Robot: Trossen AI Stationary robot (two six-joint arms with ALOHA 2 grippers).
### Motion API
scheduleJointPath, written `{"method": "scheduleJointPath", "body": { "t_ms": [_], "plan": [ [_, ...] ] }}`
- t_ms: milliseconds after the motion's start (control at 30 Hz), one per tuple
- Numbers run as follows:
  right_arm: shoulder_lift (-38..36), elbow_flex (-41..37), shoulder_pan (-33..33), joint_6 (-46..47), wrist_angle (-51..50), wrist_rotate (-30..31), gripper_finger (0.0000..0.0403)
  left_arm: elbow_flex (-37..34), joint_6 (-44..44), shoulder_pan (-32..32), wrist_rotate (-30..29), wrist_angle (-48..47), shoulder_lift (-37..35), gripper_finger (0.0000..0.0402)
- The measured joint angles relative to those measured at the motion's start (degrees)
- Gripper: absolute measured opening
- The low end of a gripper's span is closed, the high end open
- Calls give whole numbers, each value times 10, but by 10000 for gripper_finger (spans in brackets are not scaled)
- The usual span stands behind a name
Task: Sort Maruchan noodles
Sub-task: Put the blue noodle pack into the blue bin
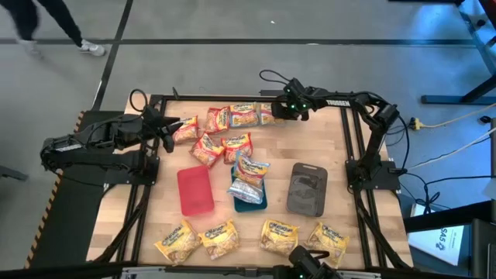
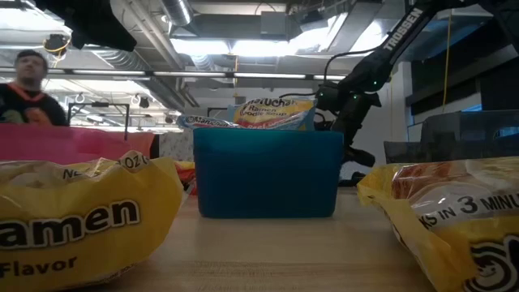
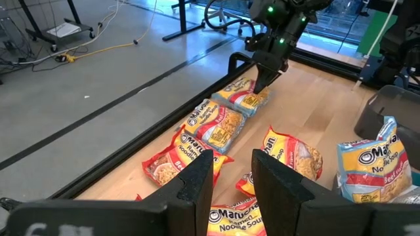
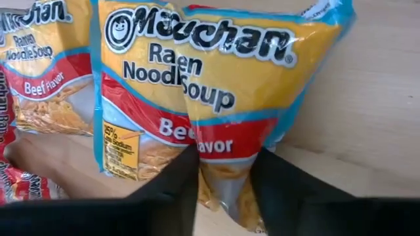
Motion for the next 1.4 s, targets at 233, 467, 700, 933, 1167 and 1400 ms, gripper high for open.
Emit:
{"method": "scheduleJointPath", "body": {
  "t_ms": [233, 467, 700, 933, 1167, 1400],
  "plan": [
    [0, 0, 0, -7, -1, 1, 103, 0, 0, 0, 0, 0, 0, 99],
    [0, 0, 0, -15, -4, 5, 164, 0, 0, 0, 0, 0, 0, 99],
    [0, 0, 0, -16, -5, 1, 199, 0, 0, 0, 0, 0, 0, 99],
    [0, 0, 0, -16, -4, 0, 202, 0, 3, 0, 0, 0, 0, 99],
    [0, 0, 0, -16, -4, -1, 202, 0, 5, 0, 0, 0, 0, 99],
    [0, 0, 0, -16, -4, -2, 202, 0, 6, 0, -2, 0, 0, 99]
  ]
}}
